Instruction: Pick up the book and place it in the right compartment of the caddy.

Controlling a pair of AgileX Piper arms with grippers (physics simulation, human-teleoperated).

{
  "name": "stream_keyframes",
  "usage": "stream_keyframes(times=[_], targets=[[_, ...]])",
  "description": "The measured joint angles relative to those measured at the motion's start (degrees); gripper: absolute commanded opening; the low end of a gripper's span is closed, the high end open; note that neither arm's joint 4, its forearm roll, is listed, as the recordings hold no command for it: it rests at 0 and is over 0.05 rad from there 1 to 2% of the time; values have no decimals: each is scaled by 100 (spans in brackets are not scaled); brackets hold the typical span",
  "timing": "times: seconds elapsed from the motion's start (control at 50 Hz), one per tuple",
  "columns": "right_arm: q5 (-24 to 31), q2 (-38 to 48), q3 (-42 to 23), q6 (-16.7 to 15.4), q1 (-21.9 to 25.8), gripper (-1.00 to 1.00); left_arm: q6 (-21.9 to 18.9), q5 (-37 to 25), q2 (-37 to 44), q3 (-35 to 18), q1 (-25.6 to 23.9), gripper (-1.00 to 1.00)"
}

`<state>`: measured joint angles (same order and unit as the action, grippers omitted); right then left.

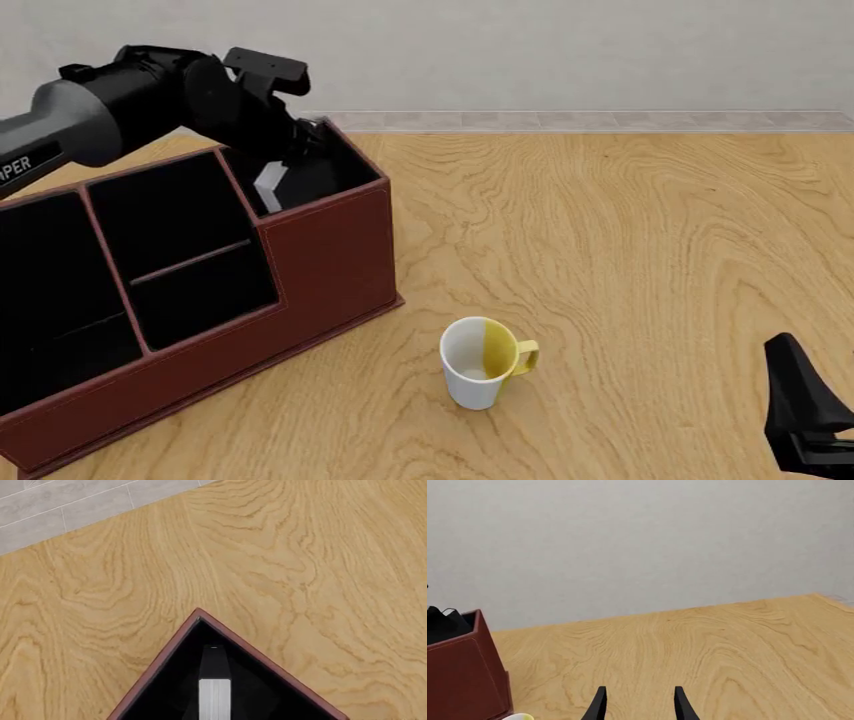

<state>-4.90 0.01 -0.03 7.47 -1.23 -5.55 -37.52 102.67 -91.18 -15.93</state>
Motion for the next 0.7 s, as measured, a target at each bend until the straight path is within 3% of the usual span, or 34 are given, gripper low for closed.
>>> stream_keyframes(times=[0.02,0.7], targets=[[0,0,0,0,1,100,-1,2,-3,4,-3,100],[-12,0,0,20,15,100,-296,-21,-136,-53,57,100]])
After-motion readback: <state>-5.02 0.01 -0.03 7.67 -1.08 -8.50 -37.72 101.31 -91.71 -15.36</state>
